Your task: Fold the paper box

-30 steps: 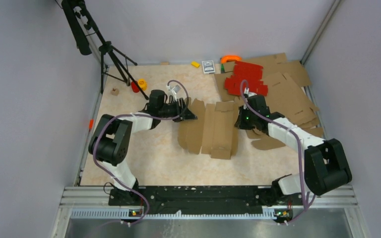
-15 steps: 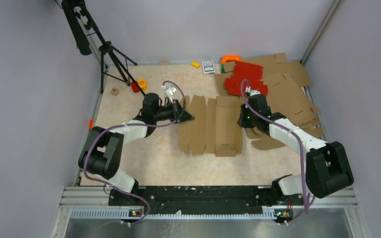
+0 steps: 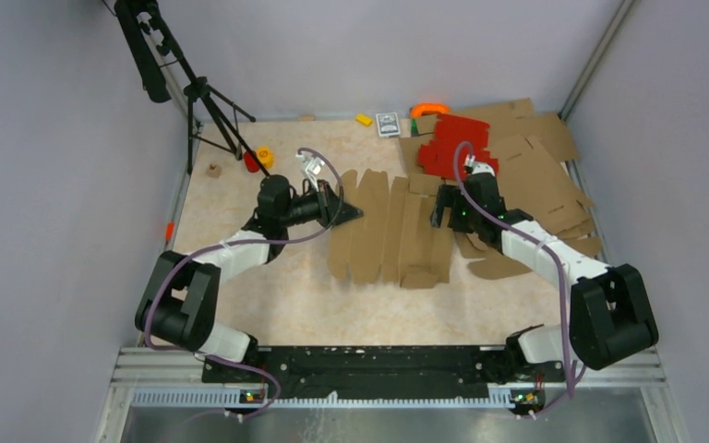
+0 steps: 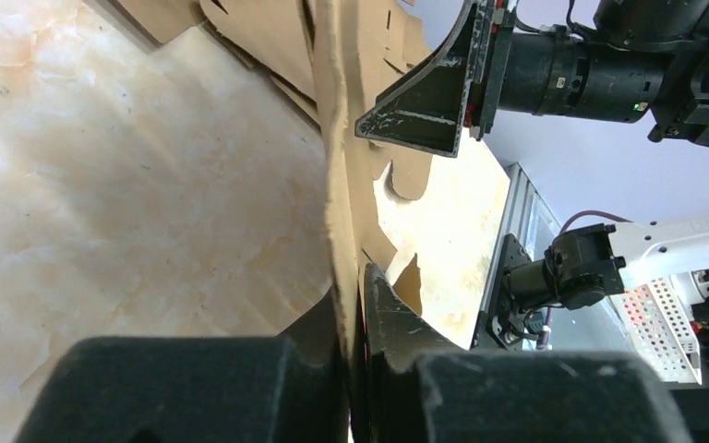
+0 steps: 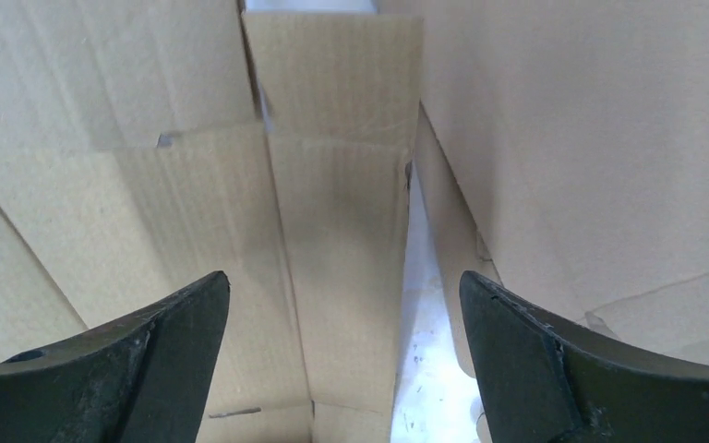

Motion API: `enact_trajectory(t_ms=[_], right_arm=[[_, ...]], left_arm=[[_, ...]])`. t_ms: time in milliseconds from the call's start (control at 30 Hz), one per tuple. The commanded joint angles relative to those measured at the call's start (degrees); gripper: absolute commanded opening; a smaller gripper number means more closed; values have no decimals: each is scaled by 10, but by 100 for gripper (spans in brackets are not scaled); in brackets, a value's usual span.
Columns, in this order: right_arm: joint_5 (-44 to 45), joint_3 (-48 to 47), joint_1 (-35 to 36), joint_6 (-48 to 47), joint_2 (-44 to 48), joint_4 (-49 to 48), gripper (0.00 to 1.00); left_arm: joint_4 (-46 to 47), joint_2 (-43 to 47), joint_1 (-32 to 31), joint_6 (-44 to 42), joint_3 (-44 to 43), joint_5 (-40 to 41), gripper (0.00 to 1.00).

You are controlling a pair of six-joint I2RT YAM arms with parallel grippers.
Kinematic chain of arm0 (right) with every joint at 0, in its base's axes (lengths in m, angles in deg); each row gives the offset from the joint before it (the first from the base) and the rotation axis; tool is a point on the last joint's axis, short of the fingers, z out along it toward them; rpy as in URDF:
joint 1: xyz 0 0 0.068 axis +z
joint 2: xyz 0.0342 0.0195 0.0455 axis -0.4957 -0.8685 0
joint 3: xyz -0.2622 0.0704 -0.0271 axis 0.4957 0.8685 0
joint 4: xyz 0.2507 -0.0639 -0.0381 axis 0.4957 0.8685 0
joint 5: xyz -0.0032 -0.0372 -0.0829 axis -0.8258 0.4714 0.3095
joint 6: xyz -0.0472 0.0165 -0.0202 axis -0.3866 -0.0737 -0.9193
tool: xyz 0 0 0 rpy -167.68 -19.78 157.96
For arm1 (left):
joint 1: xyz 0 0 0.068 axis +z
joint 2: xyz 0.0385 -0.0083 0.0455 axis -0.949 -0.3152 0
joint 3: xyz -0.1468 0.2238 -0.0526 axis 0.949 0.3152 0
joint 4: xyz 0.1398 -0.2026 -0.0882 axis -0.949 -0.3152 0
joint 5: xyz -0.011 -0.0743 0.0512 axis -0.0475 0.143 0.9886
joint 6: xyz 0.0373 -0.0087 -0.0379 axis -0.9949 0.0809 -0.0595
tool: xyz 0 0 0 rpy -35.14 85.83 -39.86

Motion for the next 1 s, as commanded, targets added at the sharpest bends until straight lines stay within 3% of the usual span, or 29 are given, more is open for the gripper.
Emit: enact_trajectory(t_ms=[0, 200, 333, 400, 700, 967], right_arm=[[42, -16, -11, 45, 33, -8, 94], [34, -42, -8, 1, 18, -22, 94], [234, -62, 120, -142, -19, -41, 96], [279, -96, 148, -165, -66, -23, 96], [411, -173, 170, -265, -219, -51, 92], [438, -196, 165, -291, -251, -100, 92]], left_arm=[[2, 18, -6, -22, -4, 5, 8], [-69, -23, -6, -31, -41, 12, 7], [-119, -51, -7, -37, -71, 32, 7], [-127, -50, -7, -44, -72, 35, 7], [-140, -42, -7, -52, -71, 49, 8], [-155, -55, -8, -60, -82, 49, 9]])
